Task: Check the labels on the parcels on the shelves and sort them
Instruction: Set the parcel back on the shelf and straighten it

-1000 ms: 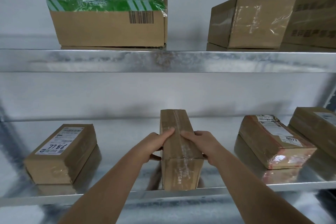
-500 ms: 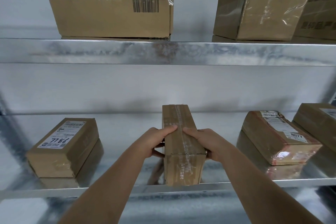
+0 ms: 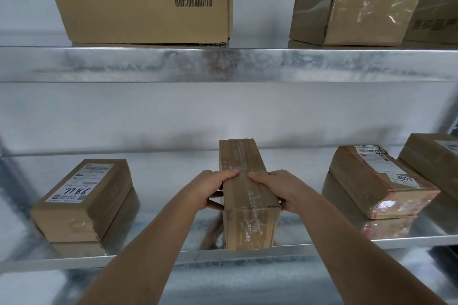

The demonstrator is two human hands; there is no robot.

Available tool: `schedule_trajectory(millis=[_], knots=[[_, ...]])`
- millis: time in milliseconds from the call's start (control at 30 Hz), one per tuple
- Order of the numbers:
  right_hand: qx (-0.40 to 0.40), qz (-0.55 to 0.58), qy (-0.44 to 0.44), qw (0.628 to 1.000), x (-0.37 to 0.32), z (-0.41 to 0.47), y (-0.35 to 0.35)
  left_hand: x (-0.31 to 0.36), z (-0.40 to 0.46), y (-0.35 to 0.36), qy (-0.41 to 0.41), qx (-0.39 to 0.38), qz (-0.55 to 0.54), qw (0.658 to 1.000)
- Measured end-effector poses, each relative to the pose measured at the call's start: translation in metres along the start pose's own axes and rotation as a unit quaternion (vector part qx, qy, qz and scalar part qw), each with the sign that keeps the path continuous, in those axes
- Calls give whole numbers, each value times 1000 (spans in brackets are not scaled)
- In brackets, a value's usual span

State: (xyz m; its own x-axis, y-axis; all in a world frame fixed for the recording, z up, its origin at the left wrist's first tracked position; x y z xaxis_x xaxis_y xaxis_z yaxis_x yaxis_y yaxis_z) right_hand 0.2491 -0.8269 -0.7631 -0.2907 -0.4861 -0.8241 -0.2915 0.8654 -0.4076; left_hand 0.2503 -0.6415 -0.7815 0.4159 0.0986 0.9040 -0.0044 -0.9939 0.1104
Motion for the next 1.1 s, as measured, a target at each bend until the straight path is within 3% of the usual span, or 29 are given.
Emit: schedule_trajectory(millis=[633,900,1000,1100], knots=[[-2,8,-26,1000,-6,-13,6,4,-18,3,29,-5,0,1000],[48,78,-88,992,-55,-34,-22,61,-37,-1,119,-33,-97,988],[48,141,-60,987,-55,-42,-30,68,-44,0,106,-67,-142,982],[36,138,-50,989,-52,-45,-34,67,-45,-7,68,-32,-193,978]])
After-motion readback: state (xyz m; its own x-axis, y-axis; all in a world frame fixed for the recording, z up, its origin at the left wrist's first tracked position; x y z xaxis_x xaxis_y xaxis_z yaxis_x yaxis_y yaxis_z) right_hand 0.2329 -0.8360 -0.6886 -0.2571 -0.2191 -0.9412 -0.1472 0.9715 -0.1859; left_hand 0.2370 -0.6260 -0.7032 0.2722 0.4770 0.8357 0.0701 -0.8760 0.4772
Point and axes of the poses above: each hand's wrist, its own z-axis towards the middle knuckle, its own y-axis out of the palm, x = y × z, the point moved 8 cm from there along z, towards the middle knuckle, and after that the axes turned 14 degrees about -z, right-handed, at the moved point
